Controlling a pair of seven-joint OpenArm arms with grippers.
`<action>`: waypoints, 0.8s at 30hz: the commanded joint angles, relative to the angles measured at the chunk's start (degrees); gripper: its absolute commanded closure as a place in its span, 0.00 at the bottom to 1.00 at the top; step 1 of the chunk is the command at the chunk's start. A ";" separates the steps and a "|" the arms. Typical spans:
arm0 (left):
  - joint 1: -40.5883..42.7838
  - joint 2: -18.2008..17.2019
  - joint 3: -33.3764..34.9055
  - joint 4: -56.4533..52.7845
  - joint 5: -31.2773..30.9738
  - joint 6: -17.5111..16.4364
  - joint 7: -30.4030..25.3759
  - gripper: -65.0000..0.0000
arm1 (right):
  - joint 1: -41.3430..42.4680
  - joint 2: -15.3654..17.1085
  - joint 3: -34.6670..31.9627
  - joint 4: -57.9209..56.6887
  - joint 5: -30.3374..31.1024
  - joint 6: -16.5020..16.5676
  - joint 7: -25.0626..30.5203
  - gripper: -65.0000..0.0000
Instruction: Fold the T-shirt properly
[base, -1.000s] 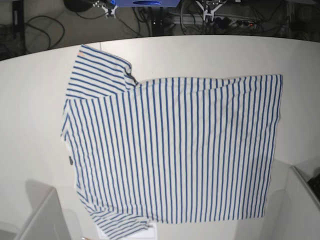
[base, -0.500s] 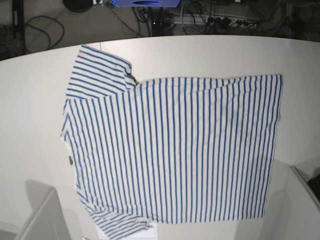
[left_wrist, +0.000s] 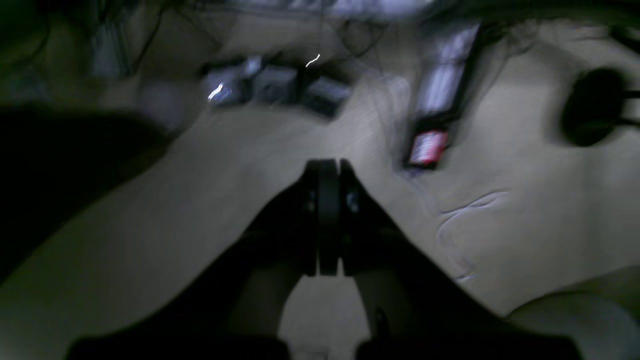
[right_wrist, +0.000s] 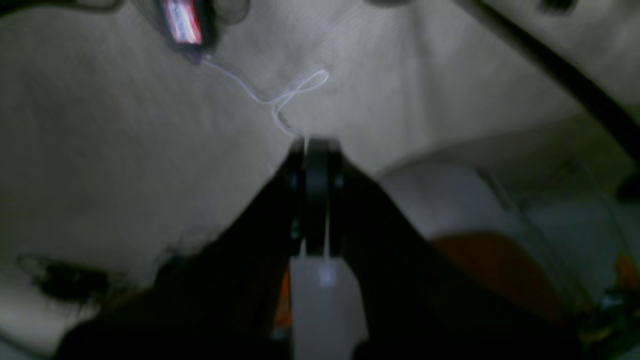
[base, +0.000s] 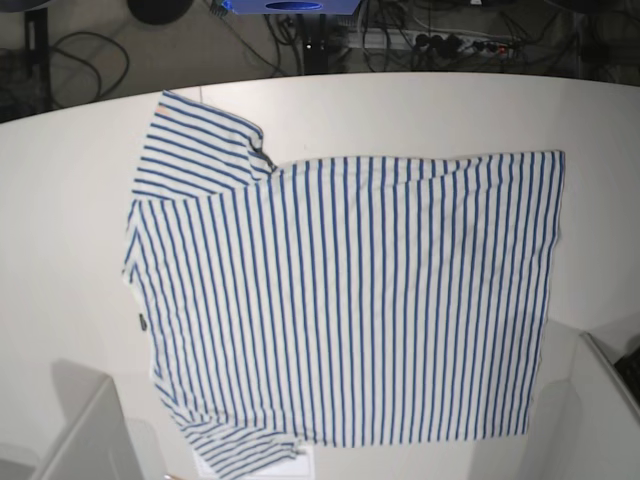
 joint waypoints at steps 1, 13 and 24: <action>2.79 -0.88 -0.12 4.10 0.07 -0.05 -0.54 1.00 | -2.09 0.41 0.10 4.59 0.36 0.36 -1.29 1.00; 12.55 -1.58 -3.02 28.19 0.15 -0.05 -0.63 1.00 | -10.62 -0.03 1.51 23.49 0.36 0.36 -2.96 1.00; -7.93 -1.67 3.13 -6.97 0.24 -0.05 -0.63 1.00 | 9.87 1.20 -7.02 -14.14 0.36 0.36 5.48 1.00</action>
